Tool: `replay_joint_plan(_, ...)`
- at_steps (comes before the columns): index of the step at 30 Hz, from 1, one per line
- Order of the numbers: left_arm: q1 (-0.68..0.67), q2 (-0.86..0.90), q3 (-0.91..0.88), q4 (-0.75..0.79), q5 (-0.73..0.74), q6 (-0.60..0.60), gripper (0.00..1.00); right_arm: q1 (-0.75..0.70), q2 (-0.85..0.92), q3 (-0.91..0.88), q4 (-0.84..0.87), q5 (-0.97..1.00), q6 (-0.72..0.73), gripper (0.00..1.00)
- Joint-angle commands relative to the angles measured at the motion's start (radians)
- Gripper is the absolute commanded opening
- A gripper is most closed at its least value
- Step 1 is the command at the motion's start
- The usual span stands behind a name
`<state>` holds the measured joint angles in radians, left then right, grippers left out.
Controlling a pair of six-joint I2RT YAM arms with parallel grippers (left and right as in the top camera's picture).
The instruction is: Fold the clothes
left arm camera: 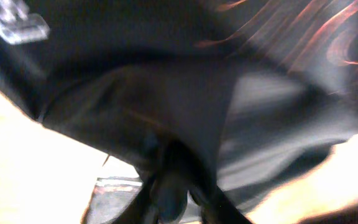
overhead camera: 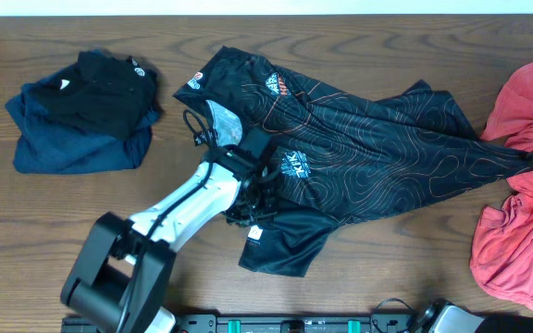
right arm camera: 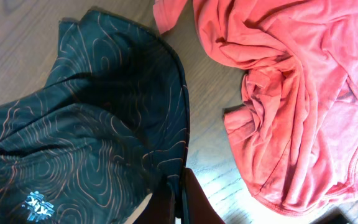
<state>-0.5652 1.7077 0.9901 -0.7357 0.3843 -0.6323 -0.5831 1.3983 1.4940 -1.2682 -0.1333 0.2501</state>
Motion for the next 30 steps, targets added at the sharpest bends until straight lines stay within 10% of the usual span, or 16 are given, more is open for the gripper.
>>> replay_joint_plan(1, -0.004, 0.025, -0.021, -0.003, -0.01, -0.027, 0.29, -0.006, -0.006, 0.023, -0.003, 0.013, -0.019, 0.01)
replay_joint_plan(9, -0.004, 0.026, -0.021, -0.002, -0.011, -0.039, 0.45, -0.006, -0.006, 0.023, -0.004, 0.013, -0.019, 0.01)
replay_joint_plan(30, -0.026, 0.026, -0.021, 0.022, 0.127, -0.039, 0.32, -0.006, -0.006, 0.023, -0.005, 0.014, -0.019, 0.01)
